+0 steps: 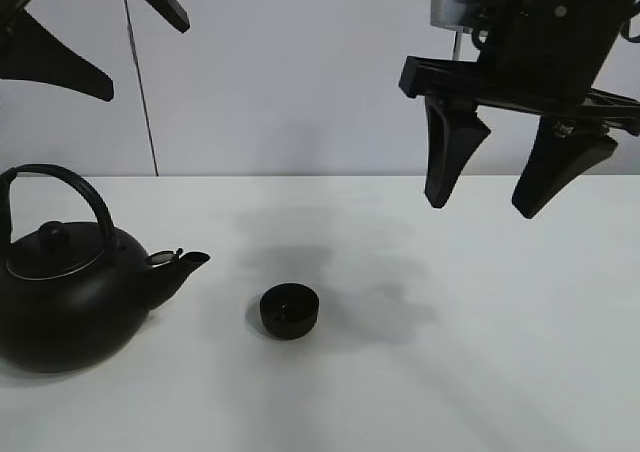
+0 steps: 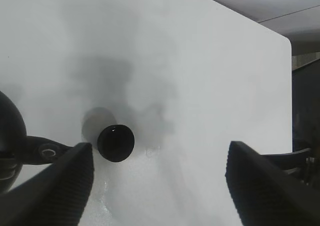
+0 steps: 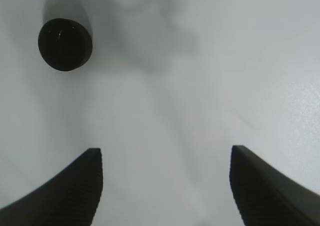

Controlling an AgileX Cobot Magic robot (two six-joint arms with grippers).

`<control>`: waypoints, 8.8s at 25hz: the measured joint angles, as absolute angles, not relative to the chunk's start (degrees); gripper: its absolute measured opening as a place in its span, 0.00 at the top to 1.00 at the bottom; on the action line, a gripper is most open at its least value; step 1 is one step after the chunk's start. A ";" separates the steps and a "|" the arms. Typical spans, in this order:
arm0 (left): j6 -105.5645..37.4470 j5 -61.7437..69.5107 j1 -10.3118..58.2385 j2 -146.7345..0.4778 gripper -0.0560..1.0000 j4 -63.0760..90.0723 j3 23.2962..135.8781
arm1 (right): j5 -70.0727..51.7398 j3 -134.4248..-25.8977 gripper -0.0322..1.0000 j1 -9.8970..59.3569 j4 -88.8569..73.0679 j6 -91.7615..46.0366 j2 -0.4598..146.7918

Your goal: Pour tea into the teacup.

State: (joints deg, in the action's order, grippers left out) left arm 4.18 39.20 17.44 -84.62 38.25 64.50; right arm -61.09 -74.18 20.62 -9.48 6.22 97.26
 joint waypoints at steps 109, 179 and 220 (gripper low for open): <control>-11.15 -34.31 17.44 -65.49 0.44 7.95 11.44 | -52.54 -73.08 0.49 15.90 -24.03 1.85 93.29; -8.24 -39.83 24.02 -82.56 0.84 8.49 25.20 | -50.04 -73.08 0.49 15.90 -24.94 1.72 93.29; -9.04 -46.80 24.79 -95.73 0.84 11.62 25.88 | -48.50 -73.08 0.49 15.90 -24.94 1.72 93.29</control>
